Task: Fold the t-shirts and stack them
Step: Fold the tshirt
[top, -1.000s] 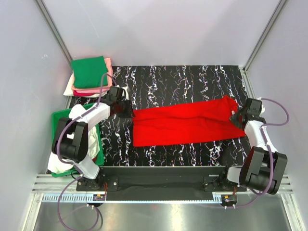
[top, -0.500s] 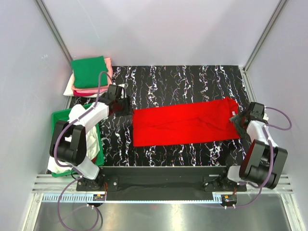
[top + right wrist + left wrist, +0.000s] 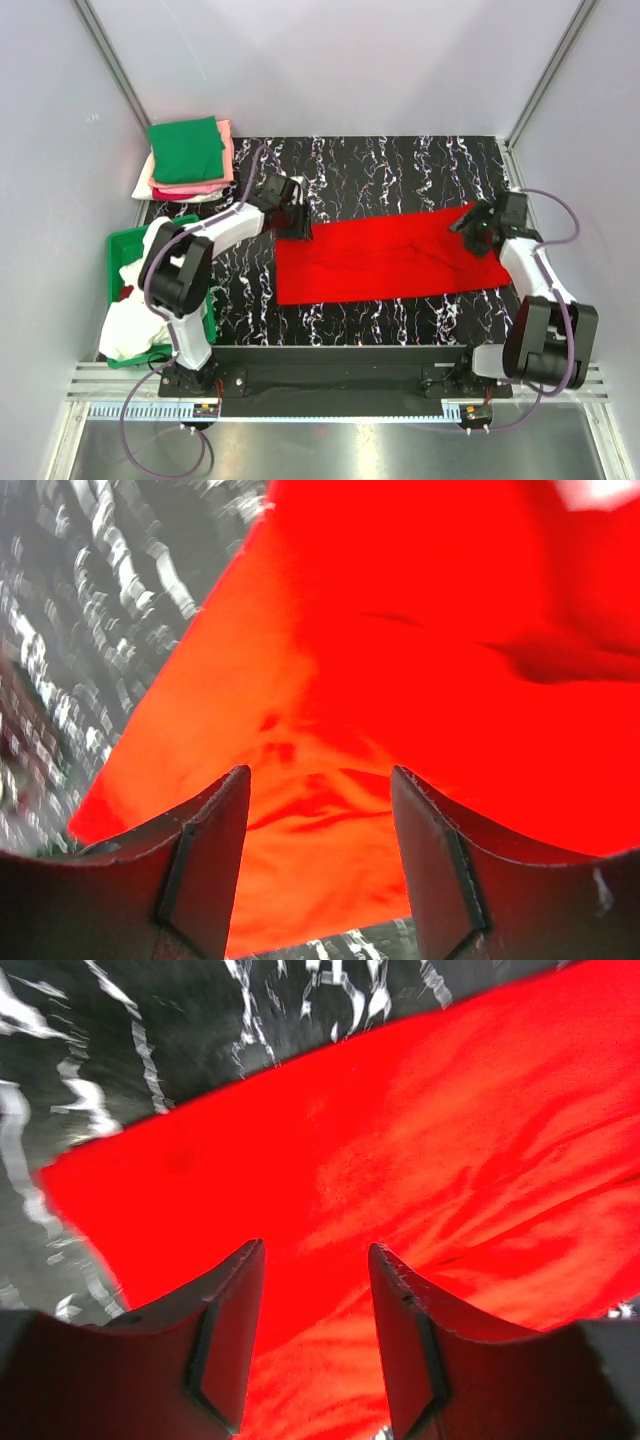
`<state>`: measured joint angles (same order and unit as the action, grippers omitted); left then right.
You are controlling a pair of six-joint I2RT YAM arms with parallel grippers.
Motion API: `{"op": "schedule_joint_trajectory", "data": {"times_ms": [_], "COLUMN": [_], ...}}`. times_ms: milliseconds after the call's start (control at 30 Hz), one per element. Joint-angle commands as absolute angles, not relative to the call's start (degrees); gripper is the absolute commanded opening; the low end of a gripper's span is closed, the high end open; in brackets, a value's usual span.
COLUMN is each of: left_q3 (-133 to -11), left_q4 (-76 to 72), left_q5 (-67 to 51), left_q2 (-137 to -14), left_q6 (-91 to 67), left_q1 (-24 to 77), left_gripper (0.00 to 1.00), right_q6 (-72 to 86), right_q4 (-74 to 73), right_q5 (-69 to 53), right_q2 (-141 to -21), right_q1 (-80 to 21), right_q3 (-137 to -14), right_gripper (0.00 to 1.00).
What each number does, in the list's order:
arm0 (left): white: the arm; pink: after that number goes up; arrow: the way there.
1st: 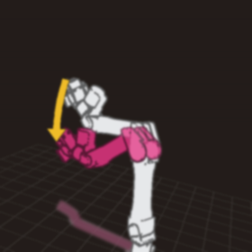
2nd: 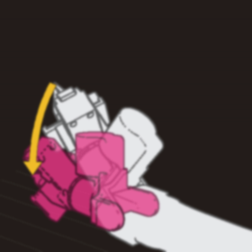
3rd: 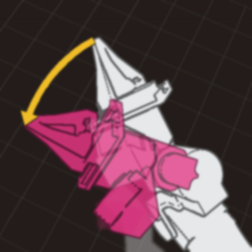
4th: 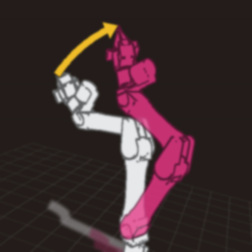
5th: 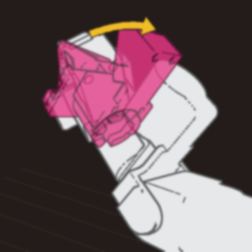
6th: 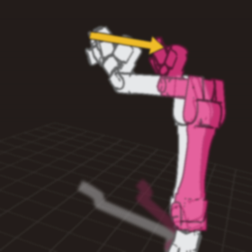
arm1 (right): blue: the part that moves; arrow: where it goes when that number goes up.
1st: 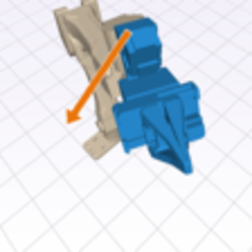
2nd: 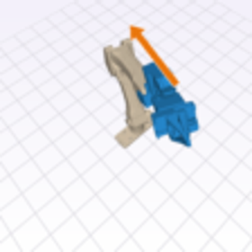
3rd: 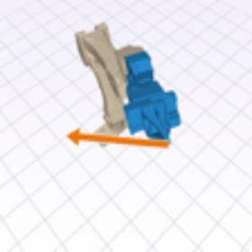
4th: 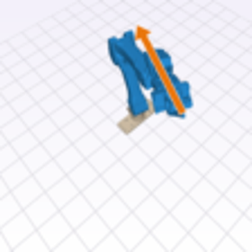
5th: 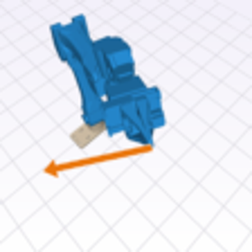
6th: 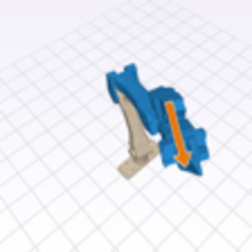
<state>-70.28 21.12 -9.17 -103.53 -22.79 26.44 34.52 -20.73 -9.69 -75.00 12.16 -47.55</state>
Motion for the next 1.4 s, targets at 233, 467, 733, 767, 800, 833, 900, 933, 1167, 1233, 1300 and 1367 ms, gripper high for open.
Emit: {"op": "schedule_joint_trajectory", "data": {"times_ms": [233,467,733,767,800,833,900,933,1167,1233,1300,1367], "left_q3": [-69.2,-60.7,-59.5,-59.7,-59.7,-59.5,-59.2,-58.8,-59.1,-59.2,-59.2,-59.2], "left_q4": [19.2,14.1,11.2,11.3,11.2,11.2,10.6,10.4,10.3,10.3,10.3,10.4], "left_q5": [-12.2,-12.7,-15.2,-15.6,-15.6,-15.8,-15.9,-16.0,-16.8,-16.8,-17.0,-17.1], "left_q2": [-106.7,-102.0,-102.7,-103.3,-103.4,-103.2,-102.9,-102.7,-103.4,-103.6,-103.8,-103.9], "left_q6": [-23.2,-21.6,-21.1,-21.2,-21.1,-21.1,-21.2,-21.2,-21.3,-21.4,-21.4,-21.4], "left_q1": [28.8,28.7,27.8,27.8,27.7,27.8,27.5,27.4,27.0,26.9,26.7,26.7], "left_gripper": [0.45,0.44,0.43,0.42,0.42,0.42,0.41,0.41,0.40,0.39,0.39,0.38], "right_q6": [29.3,27.3,27.8,27.8,27.7,27.6,27.5,27.6,27.8,27.8,27.9,27.9], "right_q4": [-28.4,-31.1,-30.1,-30.1,-30.1,-30.1,-30.4,-30.5,-30.7,-31.0,-31.4,-31.8], "right_q5": [-10.1,-7.3,-5.6,-5.3,-5.1,-4.5,-4.1,-3.9,-2.5,-2.1,-2.1,-2.1], "right_q2": [-97.8,-102.2,-104.4,-104.8,-105.4,-105.5,-105.9,-105.9,-104.6,-103.7,-102.8,-102.3], "right_q1": [6.8,5.5,4.0,3.9,3.7,3.6,3.6,3.6,3.6,3.6,3.5,3.5], "right_q3": [-69.1,-70.3,-68.6,-68.6,-68.7,-68.7,-68.7,-68.6,-67.9,-67.9,-67.9,-67.9], "right_gripper": [0.60,0.57,0.53,0.51,0.44,0.42,0.38,0.37,0.10,0.01,0.00,0.00]}}
